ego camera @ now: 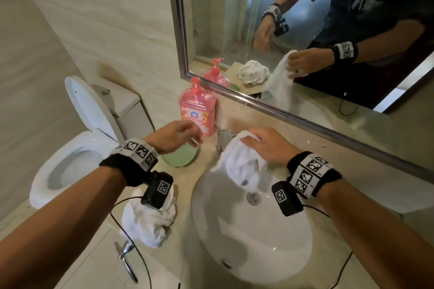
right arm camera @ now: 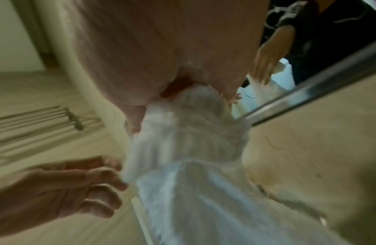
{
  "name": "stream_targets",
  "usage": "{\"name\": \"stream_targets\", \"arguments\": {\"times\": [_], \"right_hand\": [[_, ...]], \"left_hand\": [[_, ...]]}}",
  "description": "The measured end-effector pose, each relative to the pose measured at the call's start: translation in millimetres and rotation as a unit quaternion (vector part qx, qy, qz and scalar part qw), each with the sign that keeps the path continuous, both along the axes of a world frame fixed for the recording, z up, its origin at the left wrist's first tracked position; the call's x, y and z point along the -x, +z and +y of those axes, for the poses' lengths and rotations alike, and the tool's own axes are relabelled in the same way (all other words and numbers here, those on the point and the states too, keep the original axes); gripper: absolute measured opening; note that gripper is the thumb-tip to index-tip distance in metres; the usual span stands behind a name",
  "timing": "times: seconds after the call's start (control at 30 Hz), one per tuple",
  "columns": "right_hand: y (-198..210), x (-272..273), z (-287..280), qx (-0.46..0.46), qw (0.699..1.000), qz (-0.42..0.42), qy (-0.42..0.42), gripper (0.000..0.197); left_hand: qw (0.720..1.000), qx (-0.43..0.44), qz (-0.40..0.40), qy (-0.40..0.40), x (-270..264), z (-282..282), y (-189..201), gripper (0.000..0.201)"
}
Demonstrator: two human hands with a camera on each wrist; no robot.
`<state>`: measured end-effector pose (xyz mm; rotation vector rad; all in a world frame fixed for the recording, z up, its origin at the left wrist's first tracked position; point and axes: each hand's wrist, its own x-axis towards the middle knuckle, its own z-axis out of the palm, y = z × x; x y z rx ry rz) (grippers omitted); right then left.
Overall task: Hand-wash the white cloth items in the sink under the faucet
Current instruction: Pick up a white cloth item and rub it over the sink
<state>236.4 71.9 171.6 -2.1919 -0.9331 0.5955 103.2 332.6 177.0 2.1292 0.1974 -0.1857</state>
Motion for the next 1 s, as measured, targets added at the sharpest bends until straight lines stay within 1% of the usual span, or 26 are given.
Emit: {"name": "stream_targets", "arguments": {"times": [0.03,0.07,0.1,0.13,0.17,0.2,0.23,0.27,0.33,0.37,0.4,0.43,0.5,0.53,0.6,0.67,0.73,0.77,0.8,0.83,0.87,0.93,0.97,1.0], "right_hand": [[5.1,2.7,3.9,-0.002,1.0,-0.005,0.02,0.018],[10.7,5.9,9.1,0.0,0.999,-0.016,0.042,0.016],[15.9,8.8,14.8,0.004,0.998,-0.019,0.059,0.018],[19.7,11.9,18.5,0.009,0.997,-0.018,0.07,0.019],[23.3,15.4,21.3,0.013,0.997,-0.018,0.079,0.019],[24.3,17.1,22.5,0.015,0.996,-0.028,0.085,0.018],[24.7,17.5,22.0,0.015,0.996,-0.044,0.081,0.014],[24.4,15.9,20.2,0.014,0.996,-0.066,0.065,0.014],[22.9,11.3,12.9,0.022,0.993,-0.117,0.026,0.025],[21.0,7.7,8.3,0.023,0.99,-0.136,0.012,0.03],[19.8,5.5,4.5,0.026,0.989,-0.146,0.005,0.036],[18.1,5.4,2.0,0.031,0.988,-0.15,0.003,0.039],[12.2,7.3,1.5,0.033,0.989,-0.146,-0.001,0.042],[8.6,8.1,2.4,0.026,0.991,-0.132,-0.011,0.041],[2.2,7.8,5.0,-0.016,0.994,-0.081,-0.069,0.04],[-5.6,10.4,10.4,-0.082,0.983,-0.019,-0.161,0.042],[-12.3,28.6,27.7,-0.132,0.966,0.008,-0.222,0.043],[-15.4,39.8,39.0,-0.156,0.961,0.007,-0.227,0.043],[-17.0,50.3,50.7,-0.181,0.959,0.005,-0.217,0.043],[-16.0,56.8,60.2,-0.201,0.955,0.004,-0.217,0.042],[-12.9,57.1,67.5,-0.208,0.949,0.013,-0.236,0.042],[-8.0,49.4,72.5,-0.2,0.935,0.047,-0.289,0.042],[-8.4,49.1,71.9,-0.194,0.936,0.049,-0.29,0.043],[-10.5,52.9,72.3,-0.194,0.941,0.04,-0.273,0.045]], "left_hand": [[1.0,0.006,0.018,-0.023,0.3,-11.0,-3.3,0.026],[0.998,0.011,0.028,-0.046,-0.9,-24.6,-7.4,0.046],[0.998,0.008,0.027,-0.062,-3.0,-40.5,-12.1,0.06],[0.998,0.0,0.006,-0.068,-5.8,-55.3,-16.5,0.063],[0.997,-0.009,-0.03,-0.066,-9.7,-67.0,-20.7,0.054],[0.996,-0.019,-0.064,-0.056,-13.7,-74.3,-24.6,0.042],[0.995,-0.027,-0.084,-0.044,-16.7,-77.0,-27.3,0.031],[0.995,-0.034,-0.09,-0.039,-17.8,-77.2,-28.9,0.025],[0.993,-0.045,-0.098,-0.037,-15.8,-71.1,-32.4,0.016],[0.991,-0.061,-0.113,-0.034,-13.4,-66.5,-31.9,0.018],[0.988,-0.081,-0.124,-0.03,-11.6,-61.8,-30.8,0.024],[0.987,-0.1,-0.124,-0.027,-10.7,-57.0,-29.1,0.027],[0.986,-0.121,-0.116,-0.017,-9.8,-49.6,-24.2,0.031],[0.987,-0.112,-0.115,-0.001,-10.0,-47.6,-22.4,0.033],[0.992,-0.065,-0.095,0.046,-12.3,-46.1,-17.5,0.035],[0.991,0.0,-0.078,0.106,-18.6,-51.1,-11.7,0.047],[0.975,0.097,-0.062,0.19,-27.9,-60.0,-4.1,0.054],[0.962,0.154,-0.057,0.217,-32.2,-67.4,0.7,0.054],[0.954,0.193,-0.063,0.221,-34.3,-76.3,3.1,0.048],[0.955,0.198,-0.074,0.21,-35.7,-86.1,4.4,0.039],[0.964,0.176,-0.073,0.188,-35.5,-93.1,4.7,0.033],[0.973,0.163,-0.054,0.158,-31.9,-100.1,5.3,0.033],[0.98,0.124,-0.052,0.144,-31.1,-98.6,5.6,0.033],[0.986,0.075,-0.053,0.139,-31.4,-94.7,7.3,0.034]]}}
